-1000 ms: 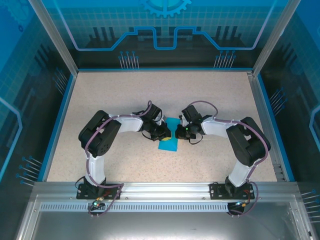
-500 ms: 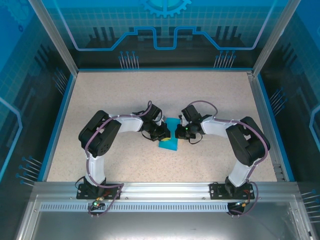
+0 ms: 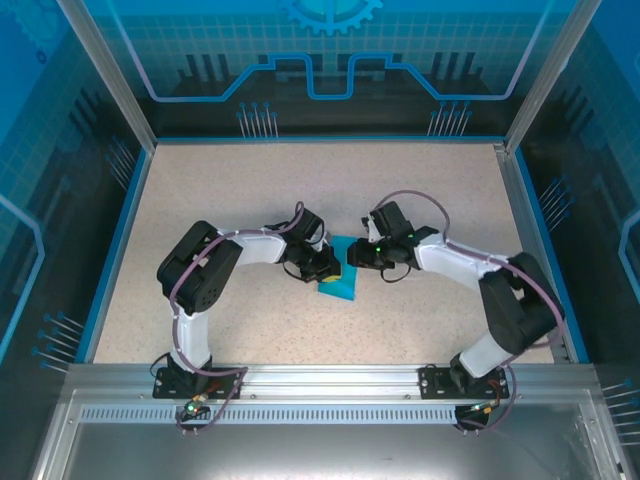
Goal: Fold a paper plane with a square sheet of paper (pick it up from the middle)
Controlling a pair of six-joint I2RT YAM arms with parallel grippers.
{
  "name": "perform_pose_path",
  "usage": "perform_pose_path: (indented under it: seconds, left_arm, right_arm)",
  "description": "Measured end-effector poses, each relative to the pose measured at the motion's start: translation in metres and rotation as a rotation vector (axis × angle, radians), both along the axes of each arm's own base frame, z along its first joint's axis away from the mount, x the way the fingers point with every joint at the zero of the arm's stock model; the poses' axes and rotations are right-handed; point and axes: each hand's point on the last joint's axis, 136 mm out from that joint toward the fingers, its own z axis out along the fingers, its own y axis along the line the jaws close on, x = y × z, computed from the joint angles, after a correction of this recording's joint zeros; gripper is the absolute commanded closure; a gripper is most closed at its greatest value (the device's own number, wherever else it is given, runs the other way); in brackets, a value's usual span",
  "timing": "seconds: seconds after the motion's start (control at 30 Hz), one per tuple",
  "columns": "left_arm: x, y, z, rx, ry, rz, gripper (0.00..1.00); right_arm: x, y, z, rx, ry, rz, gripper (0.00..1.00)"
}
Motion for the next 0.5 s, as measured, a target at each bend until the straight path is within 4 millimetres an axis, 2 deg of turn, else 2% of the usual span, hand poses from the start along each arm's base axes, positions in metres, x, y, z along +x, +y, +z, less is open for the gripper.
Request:
perform_pose_path:
  seconds: [0.1,0.3,0.5]
  left_arm:
    - [0.0,0.0,0.0,0.0,0.0,0.0,0.91]
    - [0.0,0.0,0.0,0.001,0.0,0.0,0.91]
    - [0.0,0.0,0.0,0.001,0.0,0.0,0.91]
  right_arm:
    - [-0.013,0.001,0.005,0.013,-0.003,0.011,0.72]
    - [-0.054,0.012,-0.018,0.019,0.102,0.068,0.8]
    - [-0.066,0.021,-0.034,0.02,0.168,0.093,0.83]
